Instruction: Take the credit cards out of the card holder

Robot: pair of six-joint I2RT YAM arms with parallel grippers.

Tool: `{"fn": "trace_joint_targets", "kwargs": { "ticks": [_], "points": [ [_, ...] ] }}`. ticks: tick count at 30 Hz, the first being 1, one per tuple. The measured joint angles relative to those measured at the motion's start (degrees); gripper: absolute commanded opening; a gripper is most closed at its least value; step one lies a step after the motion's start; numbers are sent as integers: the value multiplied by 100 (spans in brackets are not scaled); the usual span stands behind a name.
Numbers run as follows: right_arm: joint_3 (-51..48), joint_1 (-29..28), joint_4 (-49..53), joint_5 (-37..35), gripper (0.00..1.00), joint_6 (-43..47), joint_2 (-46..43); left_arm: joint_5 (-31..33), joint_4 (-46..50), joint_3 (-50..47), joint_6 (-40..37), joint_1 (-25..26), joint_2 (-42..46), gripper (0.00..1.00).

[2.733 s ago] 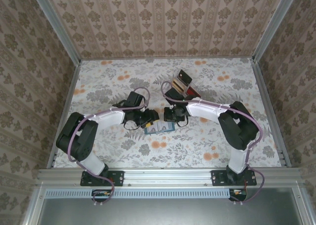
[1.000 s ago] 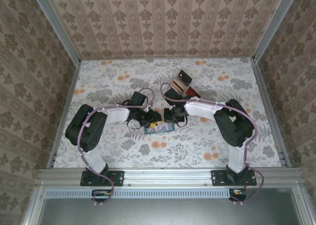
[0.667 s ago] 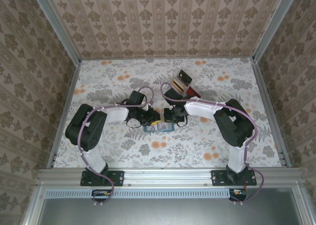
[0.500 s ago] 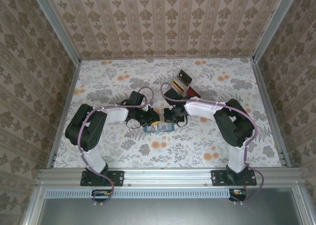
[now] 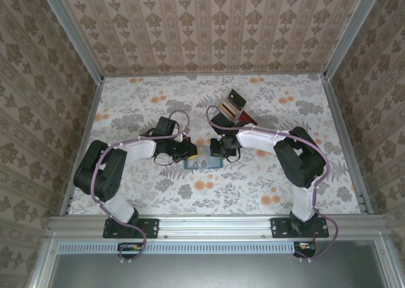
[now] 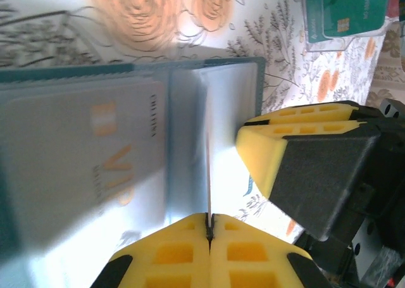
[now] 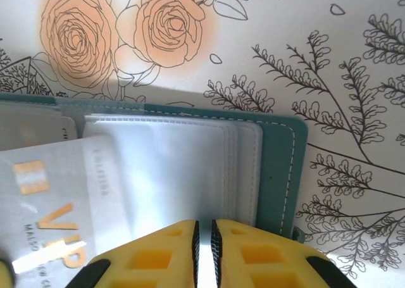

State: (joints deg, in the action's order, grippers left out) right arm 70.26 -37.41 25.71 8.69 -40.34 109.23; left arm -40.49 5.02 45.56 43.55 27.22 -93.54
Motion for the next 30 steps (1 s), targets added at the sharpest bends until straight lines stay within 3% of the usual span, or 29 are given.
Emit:
{"fn": "trace_joint_targets", "kwargs": {
  "ticks": [4,12,21,30],
  "points": [
    [-122,37,-33,111,37,-74,-249,181,448,-7,-188,-190,544,0],
    [-389,162,-844,831,63,-212,-1731,295,490,146,15,-293,1576,0],
    [-505,656,-1919,2116,64,-1115,-2146,81,-780,146,1261,-481,2020,0],
    [-474,804,-2876,3029,53,-1893,-1884,-369,-2127,146,2461,-546,2024,0]
  ]
}}
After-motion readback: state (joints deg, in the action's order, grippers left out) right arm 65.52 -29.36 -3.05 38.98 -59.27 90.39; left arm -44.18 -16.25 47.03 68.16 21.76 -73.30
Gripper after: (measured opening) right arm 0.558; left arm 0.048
